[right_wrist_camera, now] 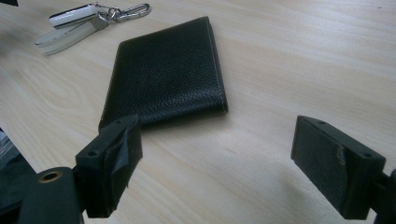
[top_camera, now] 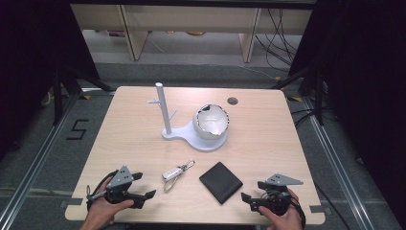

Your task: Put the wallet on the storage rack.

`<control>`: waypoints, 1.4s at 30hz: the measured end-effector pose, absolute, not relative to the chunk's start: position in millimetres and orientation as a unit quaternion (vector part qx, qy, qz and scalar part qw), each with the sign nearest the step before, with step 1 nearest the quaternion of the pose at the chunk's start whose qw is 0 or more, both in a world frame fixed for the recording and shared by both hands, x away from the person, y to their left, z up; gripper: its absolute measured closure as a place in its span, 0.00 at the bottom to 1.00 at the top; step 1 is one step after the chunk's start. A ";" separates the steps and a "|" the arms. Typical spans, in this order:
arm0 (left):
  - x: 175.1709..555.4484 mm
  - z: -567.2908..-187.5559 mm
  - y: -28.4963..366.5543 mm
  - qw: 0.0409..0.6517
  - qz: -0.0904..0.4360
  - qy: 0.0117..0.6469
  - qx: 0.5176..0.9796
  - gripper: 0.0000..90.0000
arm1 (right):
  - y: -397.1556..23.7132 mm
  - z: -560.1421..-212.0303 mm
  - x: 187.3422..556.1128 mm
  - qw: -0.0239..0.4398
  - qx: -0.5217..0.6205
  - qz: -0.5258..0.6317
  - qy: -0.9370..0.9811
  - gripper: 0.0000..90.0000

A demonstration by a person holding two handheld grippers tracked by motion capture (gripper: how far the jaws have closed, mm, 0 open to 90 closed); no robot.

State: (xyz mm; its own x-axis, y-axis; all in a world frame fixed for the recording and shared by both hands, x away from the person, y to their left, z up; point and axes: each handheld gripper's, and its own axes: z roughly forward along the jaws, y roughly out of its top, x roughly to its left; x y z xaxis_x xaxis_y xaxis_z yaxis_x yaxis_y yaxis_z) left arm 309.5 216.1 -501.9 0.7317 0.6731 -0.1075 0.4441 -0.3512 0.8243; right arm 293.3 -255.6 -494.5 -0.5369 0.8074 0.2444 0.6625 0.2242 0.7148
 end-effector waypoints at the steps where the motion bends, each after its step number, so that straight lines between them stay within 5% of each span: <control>1: 309.4 -501.8 216.0 0.454 0.127 0.344 0.812 0.19 | -257.0 -493.5 293.2 0.079 0.468 0.405 0.781 0.19; 12: 312.0 -500.0 215.2 0.438 0.137 0.359 0.813 0.33 | -256.3 -494.3 292.0 0.081 0.474 0.411 0.774 0.21; 19: 318.3 -480.1 198.0 0.452 0.160 0.323 0.816 0.67 | -255.0 -493.4 291.6 0.075 0.478 0.414 0.771 0.21; 26: 342.6 -465.7 151.4 0.438 0.158 0.268 0.843 0.87 | -249.6 -491.7 286.4 0.061 0.493 0.404 0.768 0.23; 34: 367.2 -467.4 94.9 0.403 0.145 0.234 0.873 0.98 | -241.4 -494.4 283.6 0.055 0.482 0.414 0.770 0.26; 42: 380.7 -474.5 64.6 0.375 0.126 0.231 0.889 0.99 | -241.7 -496.9 285.6 0.059 0.470 0.411 0.779 0.27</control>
State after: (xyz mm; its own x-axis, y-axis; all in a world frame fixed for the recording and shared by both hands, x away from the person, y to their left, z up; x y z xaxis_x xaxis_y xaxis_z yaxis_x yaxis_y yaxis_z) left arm 380.7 64.6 -474.5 0.8612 0.5057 0.0514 0.3159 -0.6117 0.7252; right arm 285.6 -241.7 -496.9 -0.5521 0.7803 0.2937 0.6826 0.2206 0.6967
